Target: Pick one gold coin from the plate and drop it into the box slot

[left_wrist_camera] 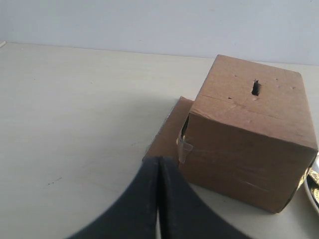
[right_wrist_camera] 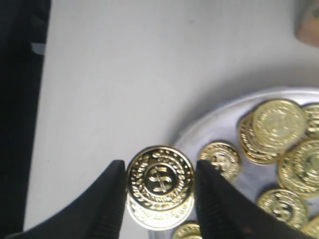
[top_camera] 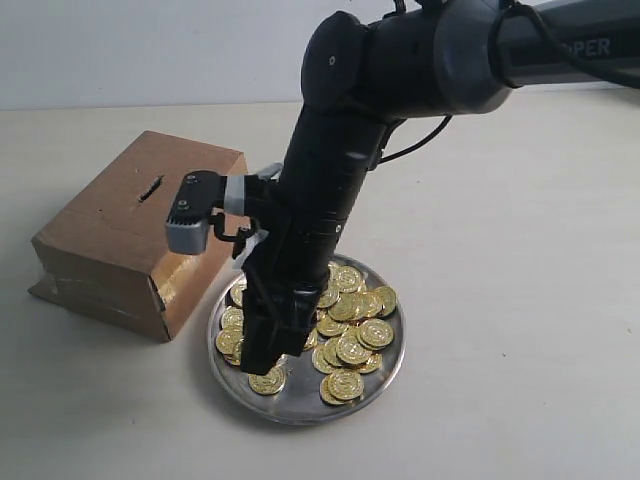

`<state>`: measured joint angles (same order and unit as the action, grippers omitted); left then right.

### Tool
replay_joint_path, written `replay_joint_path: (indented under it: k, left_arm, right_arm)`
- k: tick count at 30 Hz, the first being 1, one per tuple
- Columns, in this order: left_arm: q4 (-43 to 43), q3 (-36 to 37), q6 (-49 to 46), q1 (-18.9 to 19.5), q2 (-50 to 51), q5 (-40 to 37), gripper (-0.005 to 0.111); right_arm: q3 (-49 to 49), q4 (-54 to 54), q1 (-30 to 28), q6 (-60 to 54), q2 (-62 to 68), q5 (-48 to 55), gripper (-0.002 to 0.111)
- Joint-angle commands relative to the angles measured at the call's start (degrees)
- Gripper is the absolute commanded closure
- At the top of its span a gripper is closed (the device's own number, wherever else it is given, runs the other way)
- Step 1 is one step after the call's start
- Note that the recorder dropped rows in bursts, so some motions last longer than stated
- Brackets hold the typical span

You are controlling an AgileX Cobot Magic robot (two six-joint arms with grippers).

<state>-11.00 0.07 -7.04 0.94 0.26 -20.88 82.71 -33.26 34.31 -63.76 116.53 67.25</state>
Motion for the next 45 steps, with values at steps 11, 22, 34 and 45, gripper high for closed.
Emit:
replay_joint_path:
  k: [11, 22, 34, 45]
  left_arm:
    - [0.1, -0.1, -0.1, -0.4, -0.3, 0.5, 0.107]
    - [0.1, -0.1, -0.1, -0.4, -0.3, 0.5, 0.107]
    - [0.1, -0.1, -0.1, -0.4, -0.3, 0.5, 0.107]
    - [0.1, -0.1, -0.1, -0.4, -0.3, 0.5, 0.107]
  right_arm:
    - [0.5, 17.6, -0.4, 9.2, 5.5, -13.3, 0.106]
    - [0.5, 19.0, -0.4, 11.5, 5.6, -16.1, 0.098]
    - [0.5, 16.9, -0.4, 11.5, 5.6, -14.9, 0.095]
    - [0.5, 16.3, -0.4, 9.3, 1.4, -11.4, 0.095]
